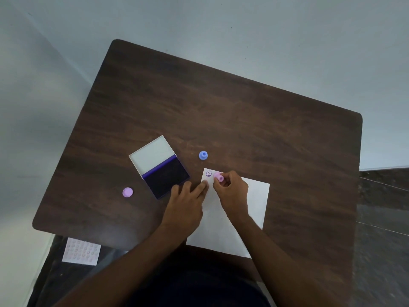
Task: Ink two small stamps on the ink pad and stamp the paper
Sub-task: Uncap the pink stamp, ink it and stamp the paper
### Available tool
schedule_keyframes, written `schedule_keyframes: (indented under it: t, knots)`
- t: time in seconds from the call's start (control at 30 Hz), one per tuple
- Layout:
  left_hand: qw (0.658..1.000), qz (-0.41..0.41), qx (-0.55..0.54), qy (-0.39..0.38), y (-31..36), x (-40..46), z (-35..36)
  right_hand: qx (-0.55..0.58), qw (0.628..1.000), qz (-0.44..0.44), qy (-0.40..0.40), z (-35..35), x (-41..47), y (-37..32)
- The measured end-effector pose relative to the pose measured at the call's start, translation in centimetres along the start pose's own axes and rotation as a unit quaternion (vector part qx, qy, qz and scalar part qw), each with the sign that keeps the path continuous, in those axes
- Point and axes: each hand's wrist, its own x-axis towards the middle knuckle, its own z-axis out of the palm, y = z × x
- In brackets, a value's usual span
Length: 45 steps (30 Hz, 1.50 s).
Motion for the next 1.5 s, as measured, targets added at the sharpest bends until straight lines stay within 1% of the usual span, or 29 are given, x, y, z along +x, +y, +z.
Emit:
schedule_keyframes:
  t: [0.43, 0.7, 0.8, 1.13, 1.37, 1.5]
  knots:
    - [1.0, -0.009, -0.011, -0.004, 0.3, 0.2, 0.0, -0.016, 1.0, 0.018, -0.007, 0.2, 0.5, -0.4]
    - [0.999, -0.006, -0.001, 0.031, 0.9, 0.8, -1.3, -0.059, 0.996, 0.061, -0.037, 0.1, 1.7, -2.0]
    - [0.999, -0.004, -0.007, 0.037, 1.2, 1.1, -1.5, -0.071, 0.995, 0.059, -0.048, 0.0, 2.1, -2.4]
    - [0.999, -0.011, -0.008, 0.045, 1.0, 1.1, -1.4, -0.067, 0.996, 0.045, -0.045, 0.0, 2.0, -2.5]
    - [0.998, -0.008, -0.01, 0.064, 0.9, 0.9, -1.3, -0.072, 0.995, 0.048, -0.051, -0.2, 2.2, -2.6]
    - [0.998, -0.009, -0.012, 0.062, 0.9, 0.9, -1.0, -0.083, 0.994, 0.054, -0.053, -0.1, 2.3, -2.9]
